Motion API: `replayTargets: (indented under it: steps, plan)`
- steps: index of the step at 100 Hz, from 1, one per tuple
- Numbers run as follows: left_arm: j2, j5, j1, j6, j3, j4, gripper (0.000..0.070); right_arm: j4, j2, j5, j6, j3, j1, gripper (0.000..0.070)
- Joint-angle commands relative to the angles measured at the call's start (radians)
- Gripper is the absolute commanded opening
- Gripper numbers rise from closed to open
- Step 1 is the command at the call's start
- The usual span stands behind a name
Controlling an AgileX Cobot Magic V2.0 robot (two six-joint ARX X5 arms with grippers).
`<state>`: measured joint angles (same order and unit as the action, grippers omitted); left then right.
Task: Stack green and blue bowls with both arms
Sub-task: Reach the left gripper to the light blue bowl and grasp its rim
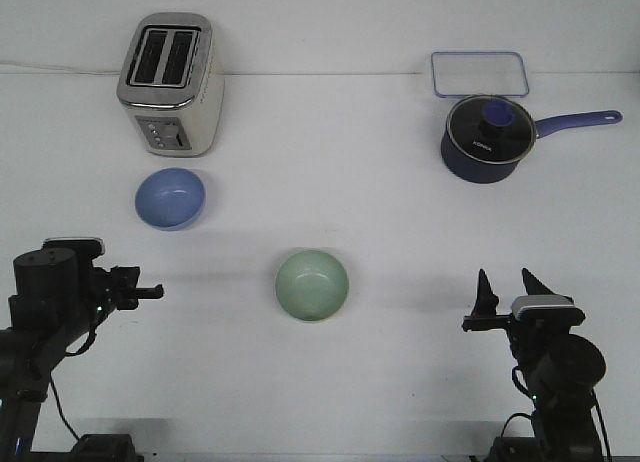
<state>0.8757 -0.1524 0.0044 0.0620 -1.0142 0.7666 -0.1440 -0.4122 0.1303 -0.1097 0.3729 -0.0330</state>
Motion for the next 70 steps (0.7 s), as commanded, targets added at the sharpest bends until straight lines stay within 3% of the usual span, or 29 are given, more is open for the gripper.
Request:
replayTargets:
  steps: [1,13,27,35,47,70]
  plan:
    - [0.001,0.002,0.000,0.000,-0.016,-0.005,0.0016,0.010,-0.001,0.000,-0.006,0.006,0.001,0.0492]
    - [0.001,0.002,0.000,0.021,-0.016,-0.005,0.0051,0.010,-0.001,0.000,-0.006,0.006,0.001,0.0492]
    - [0.001,0.001,0.000,0.037,-0.016,-0.005,0.0318,0.010,-0.001,0.000,-0.006,0.006,0.001,0.0492]
    - [0.001,0.001,0.000,0.036,-0.016,-0.005,0.0431,0.010,-0.001,0.000,-0.006,0.006,0.001,0.0492]
    - [0.010,-0.018,0.000,0.036,-0.025,0.002,0.0514,0.010,-0.001,0.000,-0.006,0.006,0.001,0.0492]
    - [0.122,-0.023,0.000,0.010,-0.110,-0.004,0.0516,0.010,-0.001,0.000,-0.006,0.006,0.001,0.0492]
